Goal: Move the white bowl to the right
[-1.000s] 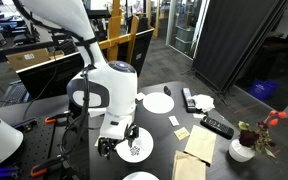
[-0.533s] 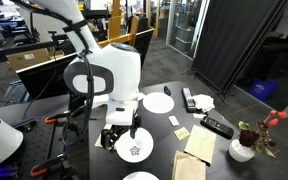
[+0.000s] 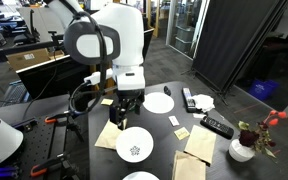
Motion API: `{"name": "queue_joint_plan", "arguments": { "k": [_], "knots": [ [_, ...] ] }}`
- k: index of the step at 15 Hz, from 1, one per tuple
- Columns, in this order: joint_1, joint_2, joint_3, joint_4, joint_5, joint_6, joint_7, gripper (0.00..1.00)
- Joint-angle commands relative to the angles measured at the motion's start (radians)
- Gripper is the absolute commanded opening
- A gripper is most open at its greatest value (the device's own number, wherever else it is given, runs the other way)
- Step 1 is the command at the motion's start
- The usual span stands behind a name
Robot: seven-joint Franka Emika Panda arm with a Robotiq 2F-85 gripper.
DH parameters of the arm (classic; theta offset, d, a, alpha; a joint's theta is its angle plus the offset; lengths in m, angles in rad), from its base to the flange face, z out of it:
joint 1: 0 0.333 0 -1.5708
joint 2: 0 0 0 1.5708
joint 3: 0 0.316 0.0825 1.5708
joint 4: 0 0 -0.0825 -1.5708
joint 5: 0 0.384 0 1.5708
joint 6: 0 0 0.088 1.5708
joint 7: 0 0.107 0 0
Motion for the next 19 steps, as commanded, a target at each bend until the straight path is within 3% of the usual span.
{"name": "queue_joint_plan", "arguments": {
  "k": [1,9,13,14,19],
  "knots": [
    [-0.079,-0.092,0.118,0.048,-0.007,-0.125,-0.078,1.00],
    [-0.130,-0.132,0.280,0.186,0.010,-0.274,-0.247,1.00],
    [-0.140,-0.127,0.306,0.212,0.027,-0.278,-0.339,1.00],
    [-0.139,-0.118,0.308,0.195,0.006,-0.241,-0.281,1.00],
    [-0.143,-0.118,0.310,0.199,0.007,-0.241,-0.306,1.00]
  ]
}}
